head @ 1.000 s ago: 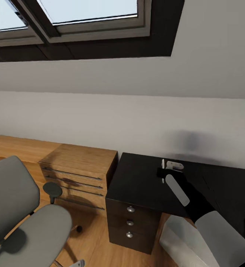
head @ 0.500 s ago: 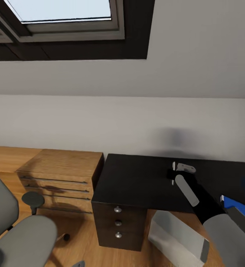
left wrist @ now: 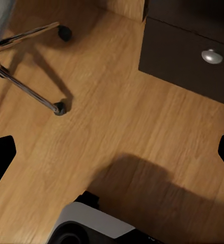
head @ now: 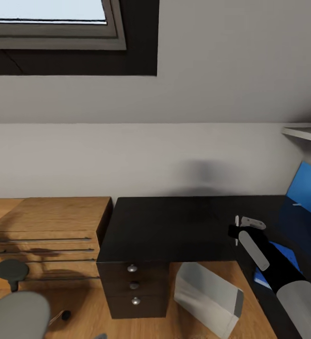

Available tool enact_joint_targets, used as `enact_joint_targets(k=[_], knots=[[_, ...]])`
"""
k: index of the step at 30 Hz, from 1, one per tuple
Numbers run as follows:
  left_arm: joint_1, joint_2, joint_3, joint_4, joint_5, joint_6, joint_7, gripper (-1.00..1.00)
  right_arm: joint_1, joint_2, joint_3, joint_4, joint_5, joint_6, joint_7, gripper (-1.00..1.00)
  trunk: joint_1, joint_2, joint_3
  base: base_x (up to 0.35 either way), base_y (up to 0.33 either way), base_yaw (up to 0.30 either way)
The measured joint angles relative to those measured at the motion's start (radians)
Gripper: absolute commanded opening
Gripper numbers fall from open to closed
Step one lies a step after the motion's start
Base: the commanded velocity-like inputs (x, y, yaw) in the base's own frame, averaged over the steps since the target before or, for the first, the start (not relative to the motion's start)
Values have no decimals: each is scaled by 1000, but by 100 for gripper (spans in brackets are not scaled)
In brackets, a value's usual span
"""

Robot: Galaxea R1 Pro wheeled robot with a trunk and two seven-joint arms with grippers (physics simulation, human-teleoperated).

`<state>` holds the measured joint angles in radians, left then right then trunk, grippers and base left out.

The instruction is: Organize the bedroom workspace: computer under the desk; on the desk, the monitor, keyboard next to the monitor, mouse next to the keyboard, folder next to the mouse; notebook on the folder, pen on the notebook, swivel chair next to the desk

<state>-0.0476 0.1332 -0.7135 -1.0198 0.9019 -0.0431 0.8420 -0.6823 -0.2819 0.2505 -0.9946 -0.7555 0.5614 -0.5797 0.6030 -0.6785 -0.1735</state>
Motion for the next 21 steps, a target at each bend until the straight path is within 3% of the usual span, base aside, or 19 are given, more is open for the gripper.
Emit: enact_joint_targets(k=[10,15,17,21], knots=[[0,0,-1,-2,-1,-1,1,100,1,-34,-6,90,10,-13,109,-100,0,0,0,0,0,-292],[0,1,0,-25,-3,-34,3,100,1,-40,-4,97,18,-32,114,-100,0,0,0,0,0,-292],[0,2,-2,-35,-2,-91,5,100,1,-41,-2,99,52,-57,114,-100,0,0,0,0,0,-292],[0,2,-17,-39,0,-119,5,100,1,-41,-2,103,90,-74,114,-100,0,0,0,0,0,-276]])
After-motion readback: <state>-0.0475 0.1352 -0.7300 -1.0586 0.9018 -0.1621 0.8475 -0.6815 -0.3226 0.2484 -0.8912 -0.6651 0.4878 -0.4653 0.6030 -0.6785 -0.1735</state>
